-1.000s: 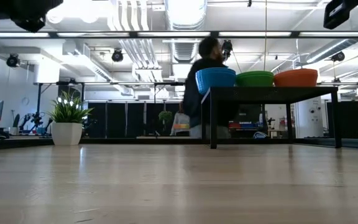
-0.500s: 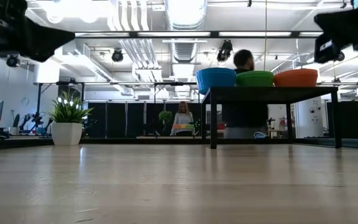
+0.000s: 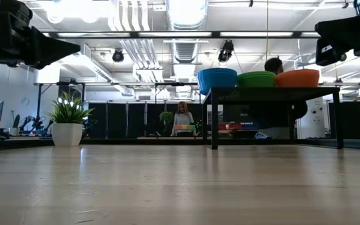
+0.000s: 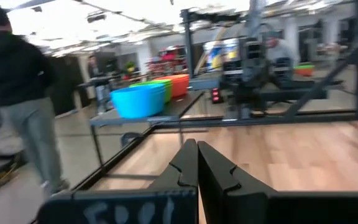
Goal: Pick & Place Mini bowls
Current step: Return to Home Position
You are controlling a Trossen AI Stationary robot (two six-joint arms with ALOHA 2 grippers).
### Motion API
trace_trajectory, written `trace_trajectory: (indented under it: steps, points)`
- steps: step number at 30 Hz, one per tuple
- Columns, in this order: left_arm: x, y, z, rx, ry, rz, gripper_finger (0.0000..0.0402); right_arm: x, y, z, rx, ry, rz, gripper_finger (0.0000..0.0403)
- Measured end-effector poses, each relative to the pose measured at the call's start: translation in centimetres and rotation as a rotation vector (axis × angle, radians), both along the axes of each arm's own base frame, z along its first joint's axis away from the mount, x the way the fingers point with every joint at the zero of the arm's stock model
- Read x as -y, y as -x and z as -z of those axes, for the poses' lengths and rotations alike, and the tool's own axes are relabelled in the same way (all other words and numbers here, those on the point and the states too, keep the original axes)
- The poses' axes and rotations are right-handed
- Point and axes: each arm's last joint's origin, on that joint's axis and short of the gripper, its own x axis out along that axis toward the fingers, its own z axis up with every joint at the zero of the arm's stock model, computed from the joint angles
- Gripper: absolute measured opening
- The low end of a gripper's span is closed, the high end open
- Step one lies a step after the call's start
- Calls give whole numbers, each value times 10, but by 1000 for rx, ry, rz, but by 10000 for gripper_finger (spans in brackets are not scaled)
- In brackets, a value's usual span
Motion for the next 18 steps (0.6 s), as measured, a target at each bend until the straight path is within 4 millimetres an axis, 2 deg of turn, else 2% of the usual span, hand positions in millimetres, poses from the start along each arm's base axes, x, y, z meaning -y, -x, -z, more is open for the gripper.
trace_trajectory:
  steps: [4,10,18]
  points:
    - [-1,0,1,7,49,-20,0,0,0,2,-21,3,0,8]
    - [-1,0,1,49,213,-1,0,0,0,2,-24,-20,-4,8]
    - [-1,0,1,49,216,0,0,0,0,2,-24,-21,-5,8]
